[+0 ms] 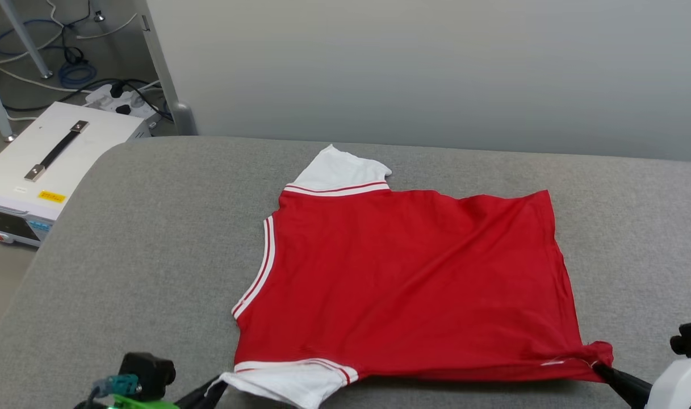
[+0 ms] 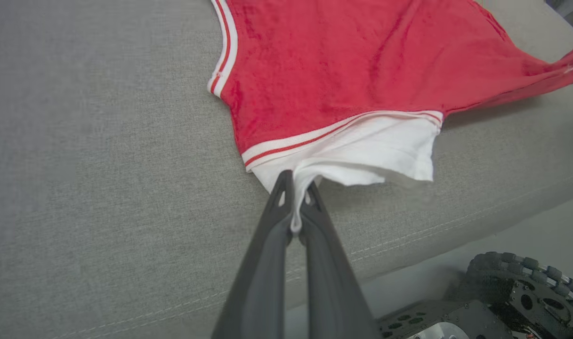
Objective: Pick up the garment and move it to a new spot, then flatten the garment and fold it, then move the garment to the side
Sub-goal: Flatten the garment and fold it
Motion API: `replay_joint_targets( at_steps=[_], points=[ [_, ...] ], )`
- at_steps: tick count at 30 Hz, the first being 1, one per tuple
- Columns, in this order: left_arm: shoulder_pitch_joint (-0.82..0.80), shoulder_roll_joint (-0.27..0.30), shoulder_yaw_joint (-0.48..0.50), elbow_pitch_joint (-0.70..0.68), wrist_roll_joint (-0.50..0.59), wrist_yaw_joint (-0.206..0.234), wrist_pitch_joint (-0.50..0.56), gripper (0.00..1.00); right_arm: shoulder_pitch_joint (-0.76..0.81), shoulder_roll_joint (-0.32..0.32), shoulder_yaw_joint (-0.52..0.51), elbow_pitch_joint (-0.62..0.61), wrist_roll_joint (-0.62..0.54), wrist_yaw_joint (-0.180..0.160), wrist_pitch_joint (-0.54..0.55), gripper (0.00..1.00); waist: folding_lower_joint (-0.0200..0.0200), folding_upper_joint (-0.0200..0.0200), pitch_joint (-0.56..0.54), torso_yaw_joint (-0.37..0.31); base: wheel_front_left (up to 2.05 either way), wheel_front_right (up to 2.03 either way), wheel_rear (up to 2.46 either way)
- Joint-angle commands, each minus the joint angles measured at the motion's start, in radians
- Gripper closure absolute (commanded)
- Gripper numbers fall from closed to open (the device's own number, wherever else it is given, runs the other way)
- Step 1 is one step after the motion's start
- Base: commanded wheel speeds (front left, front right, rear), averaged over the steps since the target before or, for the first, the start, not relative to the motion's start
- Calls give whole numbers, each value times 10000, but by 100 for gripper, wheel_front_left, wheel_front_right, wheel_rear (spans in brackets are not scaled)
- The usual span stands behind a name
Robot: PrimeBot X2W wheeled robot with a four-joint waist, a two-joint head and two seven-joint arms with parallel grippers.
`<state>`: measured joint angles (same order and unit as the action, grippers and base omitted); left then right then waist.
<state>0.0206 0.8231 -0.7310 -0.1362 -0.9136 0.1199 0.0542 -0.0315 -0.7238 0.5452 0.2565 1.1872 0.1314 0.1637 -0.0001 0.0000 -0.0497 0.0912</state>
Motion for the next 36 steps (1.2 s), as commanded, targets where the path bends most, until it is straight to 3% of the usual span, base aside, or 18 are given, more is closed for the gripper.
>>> replay_joint_targets(
  at_steps=[1, 9, 17, 20, 28, 29, 30, 31, 36],
  points=[
    [-449, -78, 137, 34, 104, -9, -109, 100, -104, 27, -208, -162, -201, -7, 98, 100, 1, 0, 275, -104, 0, 0, 0],
    [-1922, -523, 411, 513, 378, -294, -140, 100, -837, 397, -1232, -608, -1239, -7, 898, 100, 1, 0, 1107, -286, 0, 0, 0],
    [-3387, -1010, 335, 1676, 628, -844, 119, 100, -1653, 1120, -1893, -548, -2456, -7, 1980, 100, 1, 0, 1886, -387, 0, 0, 0],
    [-4229, -1449, 155, 2722, 705, -1259, 350, 100, -2068, 1521, -2176, -333, -2994, -7, 2552, 100, 1, 0, 2291, -392, 0, 0, 0],
    [-5266, -2145, -260, 4560, 991, -1852, 452, 100, -2502, 1940, -2325, 24, -3552, -7, 2985, 100, 1, 0, 2709, -428, 0, 0, 0],
    [-5384, -2259, -288, 4811, 1032, -1880, 394, 94, -2527, 1971, -2355, 90, -3600, -7, 3008, 100, 1, 0, 2743, -425, 0, 0, 0],
    [-5480, -2348, -288, 5015, 1107, -1856, 275, 3, -2550, 1998, -2395, 149, -3660, -7, 3006, 80, 1, 0, 2770, -428, 0, 0, 0],
    [-5568, -2475, -313, 5291, 1145, -1853, 213, 0, -2576, 2038, -2438, 202, -3741, -7, 2983, 0, 1, 0, 2791, -425, 0, 0, 0],
    [-5746, -2952, -242, 6239, 1184, -1816, -421, 0, -2606, 2237, -2543, 199, -3847, -7, 2786, 0, 1, 0, 2678, -427, 0, 0, 0]
  ],
)
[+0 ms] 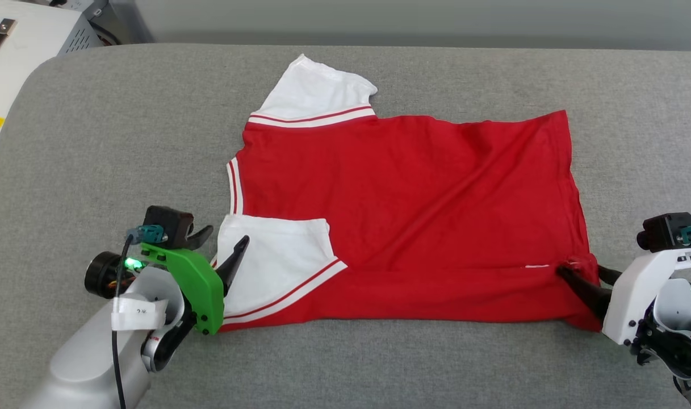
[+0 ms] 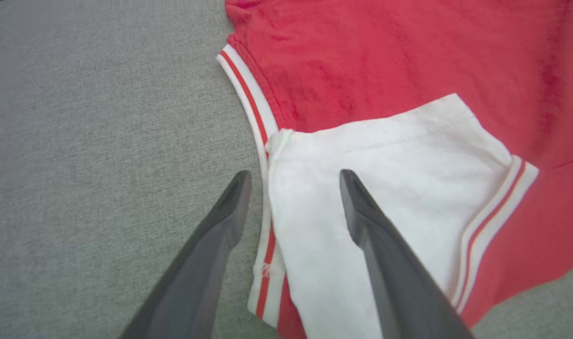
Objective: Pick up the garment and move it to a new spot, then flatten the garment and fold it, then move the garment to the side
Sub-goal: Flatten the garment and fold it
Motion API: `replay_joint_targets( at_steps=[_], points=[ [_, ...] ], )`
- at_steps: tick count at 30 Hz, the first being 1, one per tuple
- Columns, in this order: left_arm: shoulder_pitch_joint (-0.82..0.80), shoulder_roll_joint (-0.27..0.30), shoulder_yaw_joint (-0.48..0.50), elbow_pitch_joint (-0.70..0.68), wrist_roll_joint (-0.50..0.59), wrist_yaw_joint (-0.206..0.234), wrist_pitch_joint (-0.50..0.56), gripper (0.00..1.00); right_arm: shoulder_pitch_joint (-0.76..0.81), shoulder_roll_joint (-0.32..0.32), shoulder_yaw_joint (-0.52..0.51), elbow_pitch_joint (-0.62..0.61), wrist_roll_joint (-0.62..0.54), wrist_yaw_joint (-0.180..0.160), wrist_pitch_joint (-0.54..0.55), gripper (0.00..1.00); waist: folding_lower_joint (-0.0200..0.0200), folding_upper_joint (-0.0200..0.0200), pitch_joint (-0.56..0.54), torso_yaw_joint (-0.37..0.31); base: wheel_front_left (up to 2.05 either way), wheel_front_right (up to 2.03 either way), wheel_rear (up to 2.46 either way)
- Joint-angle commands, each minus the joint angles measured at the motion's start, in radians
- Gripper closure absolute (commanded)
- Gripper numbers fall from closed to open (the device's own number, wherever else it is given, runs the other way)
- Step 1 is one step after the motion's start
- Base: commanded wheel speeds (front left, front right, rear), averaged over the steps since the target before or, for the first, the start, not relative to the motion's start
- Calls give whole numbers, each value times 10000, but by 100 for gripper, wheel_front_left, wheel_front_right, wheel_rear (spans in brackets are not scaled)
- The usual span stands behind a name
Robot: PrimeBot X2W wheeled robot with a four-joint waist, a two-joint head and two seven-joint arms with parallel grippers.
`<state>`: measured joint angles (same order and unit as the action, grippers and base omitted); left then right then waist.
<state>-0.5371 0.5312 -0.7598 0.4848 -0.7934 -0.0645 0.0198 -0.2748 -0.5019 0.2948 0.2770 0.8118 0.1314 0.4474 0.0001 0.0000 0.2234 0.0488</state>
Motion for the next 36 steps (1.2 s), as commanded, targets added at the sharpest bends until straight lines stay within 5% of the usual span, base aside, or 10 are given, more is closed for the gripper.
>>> replay_joint_targets(
  at_steps=[1, 14, 26, 36],
  points=[
    [-153, -126, 127, 199, -43, 87, -317, 0, -148, 40, -66, -38, -104, -7, -117, 0, -1, 0, -119, -2, 0, 0, 0],
    [1653, -537, 1169, -321, -1237, 830, -1971, 0, 992, 12, -574, -906, -1484, -7, -652, 0, -1, 0, -1212, 127, 0, 0, 0],
    [3666, 25, 1023, -2718, -2054, 2687, -140, 0, 2474, 1405, -2327, -2259, -3063, -7, 971, 0, -1, 0, -1316, 100, 0, 0, 0],
    [3654, 309, 924, -2998, -1736, 3573, 279, 0, 2679, 1880, -2627, -3068, -3537, -7, 1533, 0, -1, 0, -805, -190, 0, 0, 0]
  ],
)
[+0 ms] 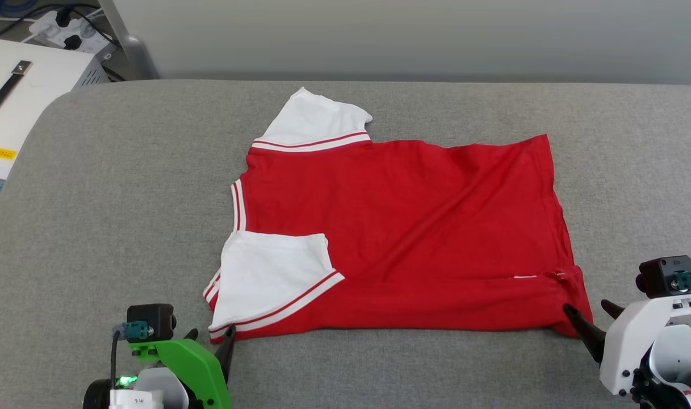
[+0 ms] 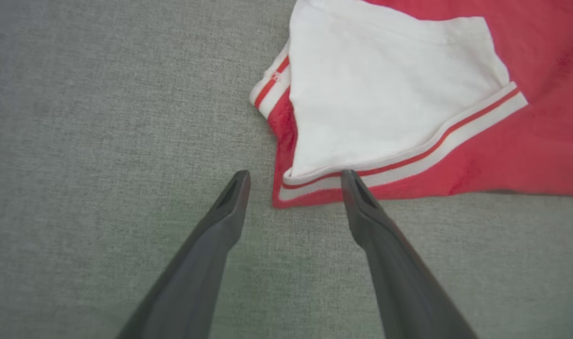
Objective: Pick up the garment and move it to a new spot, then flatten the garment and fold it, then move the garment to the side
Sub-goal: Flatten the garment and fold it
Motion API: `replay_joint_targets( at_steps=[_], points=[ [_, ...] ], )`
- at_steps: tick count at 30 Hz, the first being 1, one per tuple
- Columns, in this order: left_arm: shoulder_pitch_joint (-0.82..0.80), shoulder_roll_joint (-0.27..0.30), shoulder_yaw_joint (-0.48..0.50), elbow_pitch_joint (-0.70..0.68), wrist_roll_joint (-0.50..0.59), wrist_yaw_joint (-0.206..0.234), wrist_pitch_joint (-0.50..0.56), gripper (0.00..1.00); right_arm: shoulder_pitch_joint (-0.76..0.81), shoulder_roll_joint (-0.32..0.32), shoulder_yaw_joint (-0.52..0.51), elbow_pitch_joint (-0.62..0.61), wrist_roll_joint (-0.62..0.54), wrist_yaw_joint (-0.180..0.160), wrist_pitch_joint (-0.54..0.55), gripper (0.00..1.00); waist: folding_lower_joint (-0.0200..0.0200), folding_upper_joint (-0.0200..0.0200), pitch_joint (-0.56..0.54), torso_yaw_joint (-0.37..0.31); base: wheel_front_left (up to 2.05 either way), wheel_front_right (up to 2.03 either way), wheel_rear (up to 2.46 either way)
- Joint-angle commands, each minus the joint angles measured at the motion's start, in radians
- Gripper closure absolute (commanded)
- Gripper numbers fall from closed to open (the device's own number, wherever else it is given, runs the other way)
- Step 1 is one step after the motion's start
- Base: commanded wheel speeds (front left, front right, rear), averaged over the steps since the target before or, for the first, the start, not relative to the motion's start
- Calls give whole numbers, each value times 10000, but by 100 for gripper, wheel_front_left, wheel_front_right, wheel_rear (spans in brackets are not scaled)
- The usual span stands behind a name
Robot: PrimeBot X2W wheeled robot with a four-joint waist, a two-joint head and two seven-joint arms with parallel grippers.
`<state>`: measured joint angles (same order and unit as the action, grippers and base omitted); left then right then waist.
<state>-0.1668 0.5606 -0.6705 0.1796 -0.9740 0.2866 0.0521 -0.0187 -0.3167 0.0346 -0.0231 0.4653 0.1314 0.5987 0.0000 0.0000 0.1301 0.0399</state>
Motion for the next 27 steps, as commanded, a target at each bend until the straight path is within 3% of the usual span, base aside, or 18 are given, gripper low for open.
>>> replay_joint_targets(
  at_steps=[1, 13, 14, 15, 16, 23, 27],
  points=[
    [-93, 4, 17, 155, 111, 98, -46, 0, 109, 35, -23, -97, -82, -7, 32, 0, 0, 0, 175, -129, 0, 0, 0],
    [-573, -487, -234, 1535, 7, -118, 303, 0, -10, -52, 36, -170, -106, -7, 63, 0, 0, 0, 529, -310, 0, 0, 0],
    [-556, -519, -329, 1649, -61, -158, 535, 62, -23, -60, 47, -148, -108, -7, 56, 0, 0, 0, 522, -310, 0, 0, 0],
    [-543, -539, -396, 1715, -111, -207, 688, 91, -30, -64, 56, -128, -109, -7, 47, 0, 0, 0, 508, -307, 0, 0, 0],
    [-534, -562, -448, 1783, -162, -271, 807, 100, -38, -66, 64, -105, -115, -7, 34, 0, 0, 0, 486, -298, 0, 0, 0],
    [-481, -659, -361, 1757, -252, -545, 444, 100, 30, -2, -50, 126, -374, -7, -60, 0, 0, 0, 190, -46, 0, 0, 0],
    [-468, -490, -74, 1078, -145, -473, -156, 100, -51, 333, -454, 566, -832, -7, -98, 0, 0, 0, 130, 231, 0, 0, 0]
  ],
)
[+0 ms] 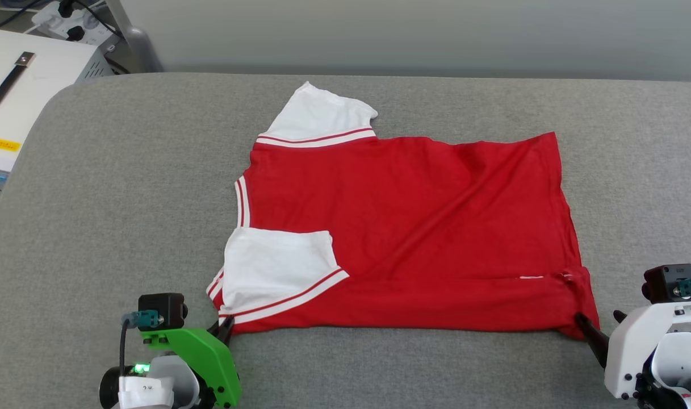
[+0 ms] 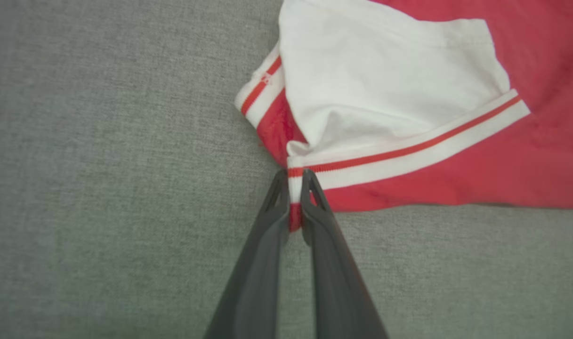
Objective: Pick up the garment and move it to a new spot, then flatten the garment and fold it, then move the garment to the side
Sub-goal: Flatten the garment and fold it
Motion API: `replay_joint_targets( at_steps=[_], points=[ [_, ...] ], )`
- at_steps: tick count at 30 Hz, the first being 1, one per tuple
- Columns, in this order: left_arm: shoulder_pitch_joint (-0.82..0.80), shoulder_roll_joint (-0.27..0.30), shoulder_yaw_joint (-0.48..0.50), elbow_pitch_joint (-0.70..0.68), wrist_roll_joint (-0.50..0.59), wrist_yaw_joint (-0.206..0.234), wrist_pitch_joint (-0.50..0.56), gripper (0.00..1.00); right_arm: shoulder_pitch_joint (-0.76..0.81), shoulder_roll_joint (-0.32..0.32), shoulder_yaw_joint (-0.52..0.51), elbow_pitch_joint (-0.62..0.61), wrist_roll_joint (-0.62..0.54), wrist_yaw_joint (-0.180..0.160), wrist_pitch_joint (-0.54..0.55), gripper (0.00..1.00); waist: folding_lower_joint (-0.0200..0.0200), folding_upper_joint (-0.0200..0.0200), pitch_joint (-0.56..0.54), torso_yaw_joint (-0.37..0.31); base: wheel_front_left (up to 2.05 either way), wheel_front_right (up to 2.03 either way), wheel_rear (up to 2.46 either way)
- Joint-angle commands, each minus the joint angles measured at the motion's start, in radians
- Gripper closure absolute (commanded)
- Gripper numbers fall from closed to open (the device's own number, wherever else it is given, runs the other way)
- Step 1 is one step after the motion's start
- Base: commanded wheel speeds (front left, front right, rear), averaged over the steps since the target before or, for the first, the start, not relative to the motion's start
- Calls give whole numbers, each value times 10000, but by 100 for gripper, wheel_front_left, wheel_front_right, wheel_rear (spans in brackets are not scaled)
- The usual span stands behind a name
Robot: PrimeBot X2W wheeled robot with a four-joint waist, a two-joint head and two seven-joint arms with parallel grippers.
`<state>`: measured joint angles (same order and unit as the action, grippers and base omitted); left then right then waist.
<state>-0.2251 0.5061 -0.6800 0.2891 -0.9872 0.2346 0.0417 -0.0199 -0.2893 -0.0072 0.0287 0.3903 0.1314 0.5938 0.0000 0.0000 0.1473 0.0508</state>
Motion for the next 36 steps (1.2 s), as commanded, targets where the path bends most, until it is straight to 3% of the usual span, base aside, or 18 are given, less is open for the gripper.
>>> replay_joint_targets(
  at_steps=[1, 12, 13, 14, 15, 16, 27, 36],
  points=[
    [126, 98, 56, -220, 12, 60, -127, 100, -100, 203, -195, 191, -203, -7, -50, 0, 0, 0, -35, 190, 0, 0, 0],
    [230, 356, -61, -1476, 247, 278, -113, 100, -608, 1070, -928, 1536, -1199, -7, 177, 0, 0, 0, 139, 549, 0, 0, 0],
    [251, 358, -126, -1547, 240, 252, -48, 100, -650, 1203, -985, 1826, -1256, -7, 288, 11, 0, 0, 187, 565, 0, 0, 0],
    [254, 361, -142, -1546, 238, 239, -34, 100, -661, 1229, -977, 1875, -1243, -7, 302, 55, 0, 0, 196, 562, 0, 0, 0],
    [262, 364, -157, -1532, 229, 228, -14, 100, -682, 1268, -992, 1920, -1204, -7, 290, 89, 0, 0, 203, 551, 0, 0, 0],
    [266, 370, -171, -1513, 225, 223, 6, 100, -700, 1283, -992, 1951, -1190, -7, 271, 100, 0, 0, 201, 539, 0, 0, 0],
    [507, 436, -284, -1180, 105, 180, 134, 100, -505, 1097, -1227, 1837, -1107, -7, -81, 100, 0, 0, -357, 356, 0, 0, 0],
    [1100, 569, -384, -1378, -82, 281, 231, 100, 637, 1298, -1740, 480, -1218, -7, 573, 100, 0, 0, -896, 252, 0, 0, 0]
  ],
)
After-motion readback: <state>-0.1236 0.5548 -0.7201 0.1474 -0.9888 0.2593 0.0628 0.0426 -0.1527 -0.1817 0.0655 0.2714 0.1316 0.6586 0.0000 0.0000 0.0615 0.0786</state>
